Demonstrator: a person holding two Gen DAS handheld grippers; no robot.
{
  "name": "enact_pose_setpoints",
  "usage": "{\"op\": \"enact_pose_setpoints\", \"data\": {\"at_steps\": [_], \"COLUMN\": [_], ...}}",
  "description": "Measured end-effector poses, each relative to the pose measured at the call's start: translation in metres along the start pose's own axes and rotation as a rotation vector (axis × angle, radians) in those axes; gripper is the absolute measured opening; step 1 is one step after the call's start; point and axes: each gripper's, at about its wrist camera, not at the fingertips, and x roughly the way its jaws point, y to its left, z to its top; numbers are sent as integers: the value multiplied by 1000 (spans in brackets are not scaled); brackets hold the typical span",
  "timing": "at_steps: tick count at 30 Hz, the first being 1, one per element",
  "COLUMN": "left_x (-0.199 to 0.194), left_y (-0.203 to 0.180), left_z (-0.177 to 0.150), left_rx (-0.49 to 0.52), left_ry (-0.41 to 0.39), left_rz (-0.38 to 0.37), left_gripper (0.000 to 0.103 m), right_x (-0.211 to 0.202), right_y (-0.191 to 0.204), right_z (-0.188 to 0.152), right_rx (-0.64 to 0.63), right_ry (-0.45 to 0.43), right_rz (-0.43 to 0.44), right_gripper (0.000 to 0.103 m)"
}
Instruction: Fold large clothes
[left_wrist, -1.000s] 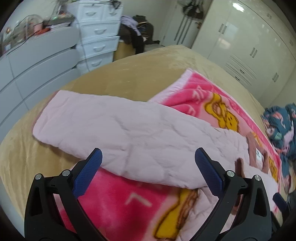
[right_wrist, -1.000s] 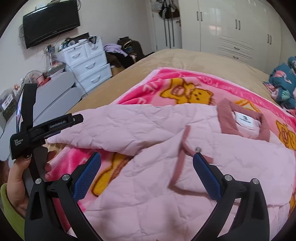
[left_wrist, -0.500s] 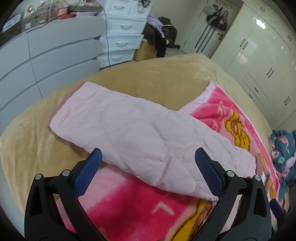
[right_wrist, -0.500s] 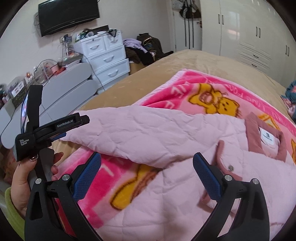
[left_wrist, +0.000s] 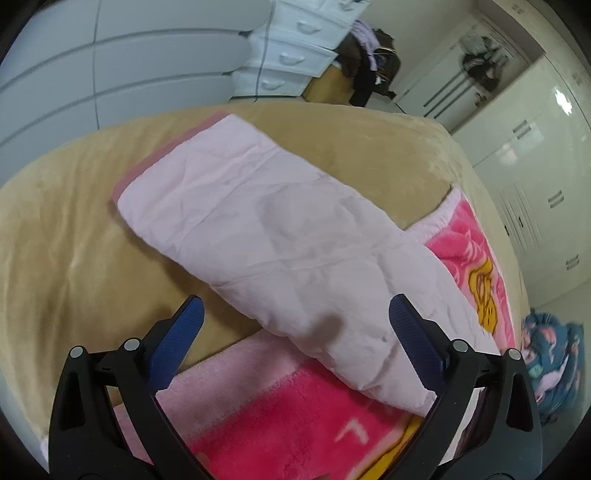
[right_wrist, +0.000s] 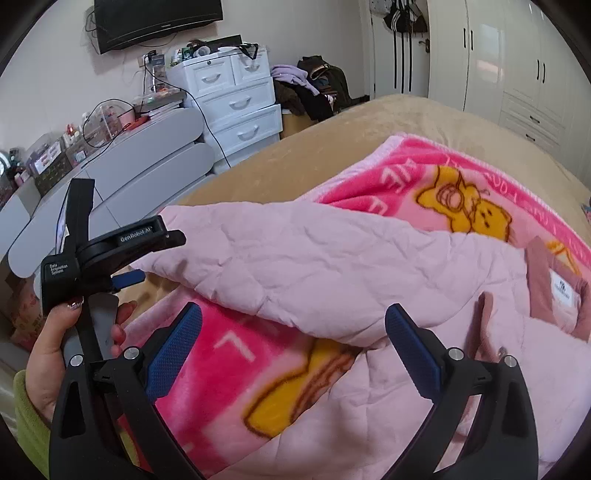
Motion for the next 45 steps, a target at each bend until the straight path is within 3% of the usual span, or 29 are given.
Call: {"op": "enact_pose_setpoints", "data": {"at_steps": [9, 14, 22, 24, 26, 28, 30, 33, 41, 45], "left_x": [31, 36, 39, 38, 35, 26, 15, -8, -87, -114], "left_y": [32, 46, 46, 43, 41, 41, 36, 18, -53, -92], "left_z": [2, 7, 13, 14, 15, 15, 19, 21, 12, -3], "left_rx": [-167, -225, -233, -227, -220, -233, -222, -173, -32, 57], "left_ry": [58, 14, -80, -95, -121, -153, -182, -234, -342, -358], "left_rz": [-67, -92, -129, -139, -132, -182, -221, -250, -473, -555], "left_gripper": [94, 94, 92, 81, 58, 28, 21, 17, 12, 11], "right_x": [2, -1, -16, -22, -28, -33, -40, -51, -79, -97], "right_y": [-24, -45, -78, -86, -93, -99, -106, -117, -143, -152], "right_z": [-17, -29, -46, -51, -55, -60, -65, -73, -95, -104], "right_rx": [72, 132, 228, 246, 265, 283, 299, 322, 385, 398], "right_ry": [16, 22, 11, 4, -2, -6, -13, -25, -33, -48], "right_rz": [-14, -29, -51, -63, -74, -84, -92, -108, -156, -176], "right_gripper": [99, 99, 99, 99, 99, 99, 99, 99, 99, 99]}}
